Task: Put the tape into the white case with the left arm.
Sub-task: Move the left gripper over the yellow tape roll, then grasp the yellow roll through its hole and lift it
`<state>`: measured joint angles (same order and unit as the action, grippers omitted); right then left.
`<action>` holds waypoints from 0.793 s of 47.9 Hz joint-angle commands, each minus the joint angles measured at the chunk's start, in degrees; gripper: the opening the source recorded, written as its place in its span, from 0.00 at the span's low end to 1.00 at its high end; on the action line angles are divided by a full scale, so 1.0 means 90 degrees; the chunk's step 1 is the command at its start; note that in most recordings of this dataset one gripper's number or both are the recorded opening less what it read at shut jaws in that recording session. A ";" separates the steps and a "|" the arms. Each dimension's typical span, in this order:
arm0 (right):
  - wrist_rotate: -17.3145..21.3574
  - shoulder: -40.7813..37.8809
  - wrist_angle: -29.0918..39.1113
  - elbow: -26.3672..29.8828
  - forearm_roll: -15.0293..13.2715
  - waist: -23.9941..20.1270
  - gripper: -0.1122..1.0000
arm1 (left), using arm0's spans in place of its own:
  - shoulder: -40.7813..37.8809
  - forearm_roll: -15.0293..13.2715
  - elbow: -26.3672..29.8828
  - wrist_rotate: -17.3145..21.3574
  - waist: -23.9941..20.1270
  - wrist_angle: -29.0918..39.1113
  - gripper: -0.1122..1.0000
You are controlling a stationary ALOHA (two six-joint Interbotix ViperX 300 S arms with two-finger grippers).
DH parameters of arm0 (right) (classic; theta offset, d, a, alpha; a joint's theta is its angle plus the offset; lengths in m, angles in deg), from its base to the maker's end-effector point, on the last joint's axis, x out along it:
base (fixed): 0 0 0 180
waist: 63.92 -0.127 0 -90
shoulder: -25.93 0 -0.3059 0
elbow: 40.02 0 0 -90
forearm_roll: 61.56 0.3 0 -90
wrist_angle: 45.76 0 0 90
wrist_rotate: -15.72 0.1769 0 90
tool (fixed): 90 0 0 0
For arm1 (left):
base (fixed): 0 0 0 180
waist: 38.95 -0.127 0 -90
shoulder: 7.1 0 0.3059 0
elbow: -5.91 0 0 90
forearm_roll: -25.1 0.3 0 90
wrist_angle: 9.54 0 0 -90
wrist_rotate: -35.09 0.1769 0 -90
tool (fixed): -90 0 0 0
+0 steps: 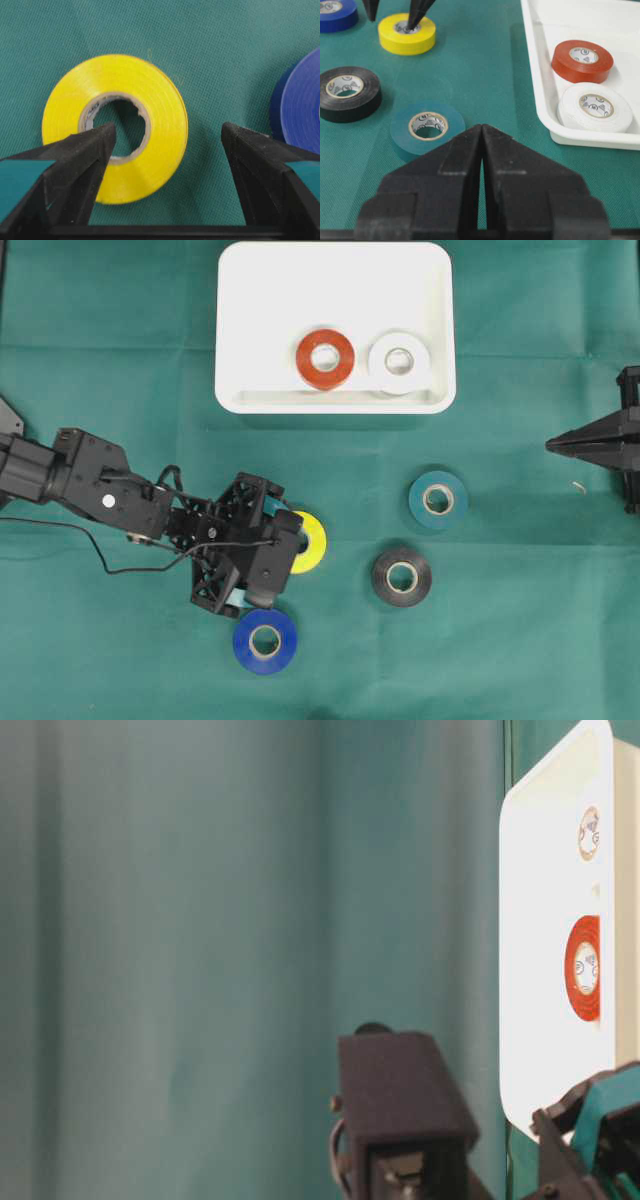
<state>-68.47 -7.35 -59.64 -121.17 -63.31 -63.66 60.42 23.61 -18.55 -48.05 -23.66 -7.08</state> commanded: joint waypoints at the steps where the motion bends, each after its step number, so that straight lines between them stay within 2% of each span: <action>1: 0.0010 -0.0068 -0.0029 0.0049 -0.0010 0.0010 0.02 | -0.0020 0.0000 0.0195 0.0000 0.0020 -0.0020 0.91; 11: 0.0010 -0.0068 -0.0020 0.0049 -0.0020 0.0010 0.02 | -0.0176 -0.0010 0.0244 -0.0010 0.0020 -0.0010 0.90; 16: 0.0000 -0.0068 -0.0020 0.0049 -0.0010 0.0010 0.02 | -0.0166 0.0000 0.0244 -0.0010 0.0020 -0.0010 0.84; 18: 0.0010 -0.0059 -0.0020 0.0049 -0.0020 0.0010 0.02 | -0.0166 0.0000 0.0244 -0.0010 0.0020 0.0000 0.78; 25: 0.0000 -0.0068 -0.0020 0.0049 -0.0010 0.0010 0.02 | -0.0146 0.0000 0.0244 0.0010 0.0010 0.0059 0.42; 27: 0.0000 -0.0059 -0.0029 0.0049 -0.0010 0.0010 0.02 | -0.0146 0.0000 0.0244 0.0010 0.0010 0.0088 0.35; 38: 0.0010 -0.0059 -0.0029 0.0049 -0.0010 0.0010 0.02 | -0.0137 0.0010 0.0254 0.0010 0.0010 0.0137 0.36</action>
<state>-68.47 -7.35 -59.64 -121.17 -63.40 -63.66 58.22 23.61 -16.97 -47.97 -23.39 -5.94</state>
